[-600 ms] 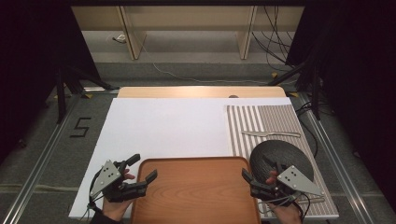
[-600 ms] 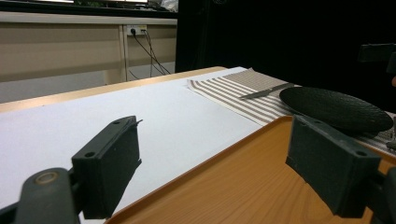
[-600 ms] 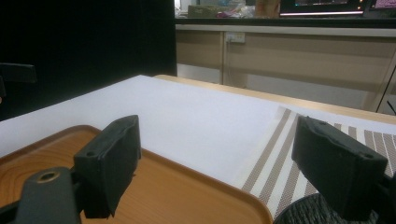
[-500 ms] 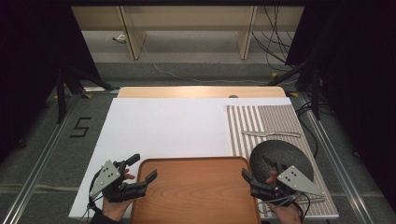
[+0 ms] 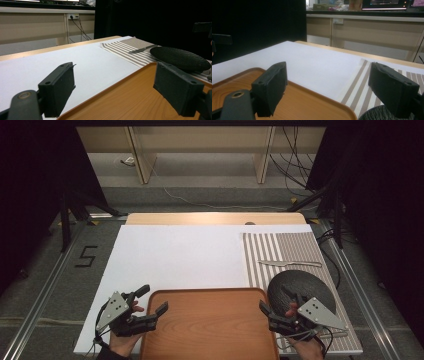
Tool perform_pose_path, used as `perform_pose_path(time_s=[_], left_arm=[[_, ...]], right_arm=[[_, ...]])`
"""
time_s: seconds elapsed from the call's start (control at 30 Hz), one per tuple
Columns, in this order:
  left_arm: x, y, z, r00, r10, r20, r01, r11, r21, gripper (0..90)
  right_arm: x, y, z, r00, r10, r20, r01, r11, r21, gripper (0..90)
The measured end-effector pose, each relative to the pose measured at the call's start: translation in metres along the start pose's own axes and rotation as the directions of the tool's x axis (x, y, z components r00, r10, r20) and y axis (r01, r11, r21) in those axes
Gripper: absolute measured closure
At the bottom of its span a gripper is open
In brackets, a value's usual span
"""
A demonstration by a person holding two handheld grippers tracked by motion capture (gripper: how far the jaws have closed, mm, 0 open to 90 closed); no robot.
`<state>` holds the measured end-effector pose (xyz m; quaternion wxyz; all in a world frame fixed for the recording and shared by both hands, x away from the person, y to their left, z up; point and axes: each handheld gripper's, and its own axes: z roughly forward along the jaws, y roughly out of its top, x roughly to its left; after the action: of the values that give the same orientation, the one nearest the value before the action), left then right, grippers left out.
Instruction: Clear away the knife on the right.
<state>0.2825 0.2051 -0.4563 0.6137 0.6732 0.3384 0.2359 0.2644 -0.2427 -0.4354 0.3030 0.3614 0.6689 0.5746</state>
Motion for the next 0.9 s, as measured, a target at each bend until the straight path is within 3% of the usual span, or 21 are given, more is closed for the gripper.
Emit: perform_pose_path(time_s=[0.3,0.57,0.7,0.9], left_arm=[[0.0,0.0,0.0,1.0,-0.001,0.001,0.001,1.0,-0.004,16.3],[0.0,0.0,0.0,1.0,-0.001,0.001,0.001,1.0,-0.005,16.3],[0.001,0.001,0.0,1.0,-0.002,0.003,0.002,1.0,-0.004,16.3],[0.001,0.001,0.0,1.0,-0.001,0.0,0.001,1.0,-0.001,16.2]], right_arm=[[-0.005,0.005,-0.003,0.9994,-0.035,0.006,0.035,0.999,0.001,16.8],[-0.014,0.01,-0.006,0.9992,-0.038,0.01,0.038,0.999,0.023,17.0],[-0.017,0.012,-0.006,0.9983,-0.058,0.007,0.058,0.998,0.04,18.7],[-0.03,0.023,-0.008,0.991,-0.131,-0.024,0.133,0.987,0.092,19.8]])
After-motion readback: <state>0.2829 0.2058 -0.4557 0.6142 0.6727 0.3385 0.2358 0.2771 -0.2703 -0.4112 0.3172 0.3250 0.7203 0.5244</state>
